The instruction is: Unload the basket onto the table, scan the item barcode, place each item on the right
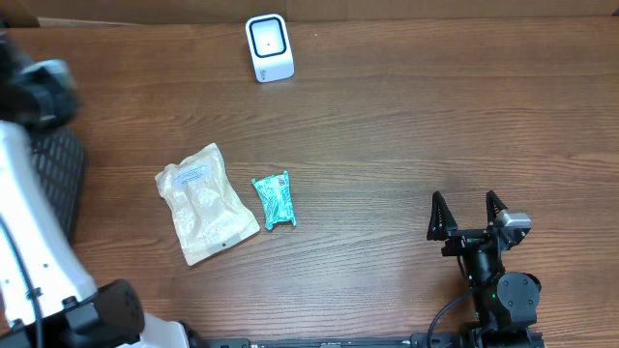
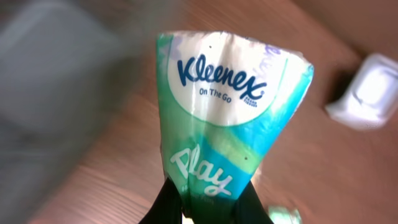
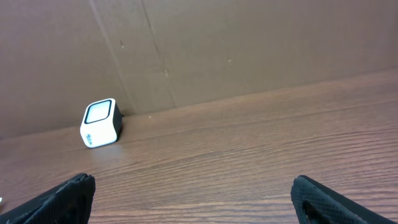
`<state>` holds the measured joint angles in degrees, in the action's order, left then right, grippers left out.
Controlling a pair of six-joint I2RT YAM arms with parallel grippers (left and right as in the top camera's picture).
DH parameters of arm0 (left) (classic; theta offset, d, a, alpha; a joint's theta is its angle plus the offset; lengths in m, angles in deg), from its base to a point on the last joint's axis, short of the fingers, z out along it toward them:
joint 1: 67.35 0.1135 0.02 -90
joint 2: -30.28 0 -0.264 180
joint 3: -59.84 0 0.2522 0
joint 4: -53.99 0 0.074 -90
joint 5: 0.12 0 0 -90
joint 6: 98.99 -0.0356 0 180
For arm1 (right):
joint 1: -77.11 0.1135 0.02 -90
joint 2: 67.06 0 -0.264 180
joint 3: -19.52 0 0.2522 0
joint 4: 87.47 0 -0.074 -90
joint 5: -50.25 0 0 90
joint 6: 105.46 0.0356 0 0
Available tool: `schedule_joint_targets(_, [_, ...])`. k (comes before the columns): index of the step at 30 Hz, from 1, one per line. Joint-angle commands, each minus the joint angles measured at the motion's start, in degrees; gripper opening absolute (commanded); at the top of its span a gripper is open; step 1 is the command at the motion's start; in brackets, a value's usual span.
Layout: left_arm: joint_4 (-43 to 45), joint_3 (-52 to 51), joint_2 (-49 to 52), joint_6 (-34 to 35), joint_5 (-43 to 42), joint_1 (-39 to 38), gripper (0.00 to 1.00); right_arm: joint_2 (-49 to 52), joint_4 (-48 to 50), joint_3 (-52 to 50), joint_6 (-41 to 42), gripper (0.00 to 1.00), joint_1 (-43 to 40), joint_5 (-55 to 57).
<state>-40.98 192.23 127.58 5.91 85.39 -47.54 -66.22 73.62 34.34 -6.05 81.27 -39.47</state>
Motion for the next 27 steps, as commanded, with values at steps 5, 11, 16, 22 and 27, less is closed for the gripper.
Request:
schedule_joint_targets(5, [5.4,-10.9,1.3,5.5,-0.9,-23.9,0.04,-0.7,0.4,-0.6,0.1,1.00,-0.1,0.2])
schedule_joint_targets(11, [17.3,-21.2,4.7,13.7,-0.9,-41.6,0.04,-0.7,0.4,-0.6,0.1,1.00,-0.1,0.2])
schedule_joint_targets(16, [23.4,-23.6,11.1,21.1,-0.9,-52.6,0.04,-0.7,0.4,-0.6,0.1,1.00,-0.1,0.2])
schedule_joint_targets(22, [26.1,-23.6,20.1,27.6,-0.9,-60.3,0.04,-0.7,0.4,-0.6,0.1,1.00,-0.1,0.2])
schedule_joint_targets(27, [25.6,-23.6,24.2,28.4,-1.0,-61.6,0.05,-0.7,0.4,-0.6,0.1,1.00,-0.1,0.2])
